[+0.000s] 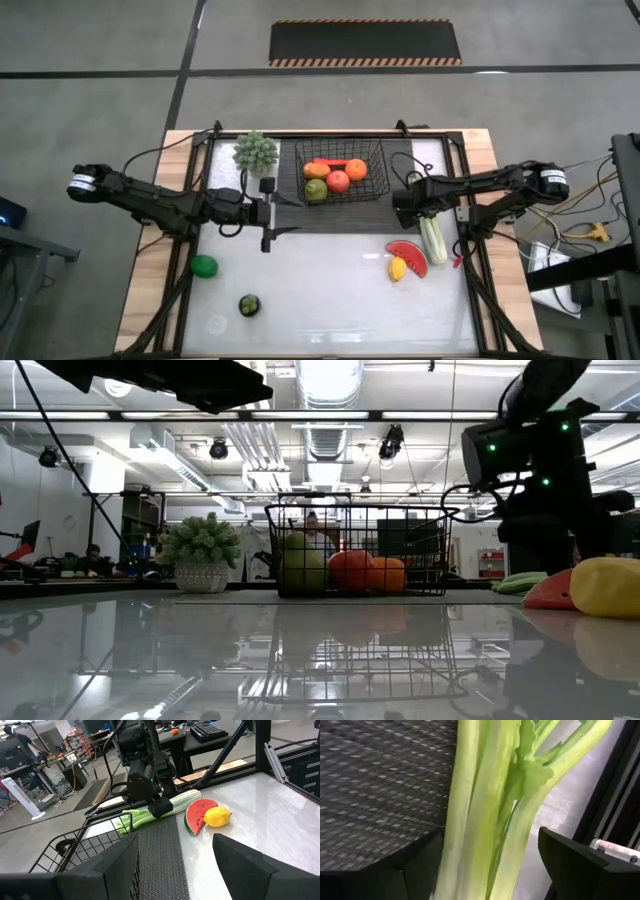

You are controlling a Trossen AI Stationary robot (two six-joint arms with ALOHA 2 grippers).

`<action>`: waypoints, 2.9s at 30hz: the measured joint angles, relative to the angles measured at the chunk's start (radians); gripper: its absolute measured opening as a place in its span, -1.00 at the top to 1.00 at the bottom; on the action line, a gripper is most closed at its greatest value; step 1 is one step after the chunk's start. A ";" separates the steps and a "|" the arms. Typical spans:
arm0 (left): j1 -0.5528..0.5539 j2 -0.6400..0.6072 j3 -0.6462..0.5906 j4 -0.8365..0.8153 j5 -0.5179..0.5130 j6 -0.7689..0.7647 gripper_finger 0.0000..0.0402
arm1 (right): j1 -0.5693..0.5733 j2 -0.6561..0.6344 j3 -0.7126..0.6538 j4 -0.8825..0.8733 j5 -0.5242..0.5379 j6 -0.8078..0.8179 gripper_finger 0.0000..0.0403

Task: Build produce basket
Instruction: Put the green celery into the black wire basket

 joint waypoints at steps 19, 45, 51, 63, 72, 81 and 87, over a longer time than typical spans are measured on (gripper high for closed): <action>0.000 0.000 0.000 0.001 0.000 0.000 -0.20 | 0.000 0.000 -0.052 0.090 0.050 0.086 0.63; 0.000 0.000 -0.001 0.010 0.000 0.000 -0.20 | -0.016 -0.131 0.535 -0.124 0.718 -0.329 0.86; 0.000 0.000 -0.001 0.010 0.000 0.000 -0.20 | -0.016 -0.226 0.446 0.462 0.678 -0.748 0.86; 0.000 0.000 -0.002 0.010 0.000 0.000 -0.20 | -0.027 -0.191 0.116 1.511 0.527 -1.143 0.86; 0.000 0.000 -0.003 0.009 0.000 0.000 -0.20 | -0.054 -0.082 0.020 1.714 0.529 -1.127 0.86; 0.000 0.000 -0.011 0.011 0.000 0.000 -0.20 | -0.055 -0.024 -0.149 2.240 0.235 -1.199 0.86; 0.000 0.000 -0.015 0.036 0.000 0.005 -0.20 | -0.200 -0.030 -0.174 2.266 -0.313 -0.939 0.86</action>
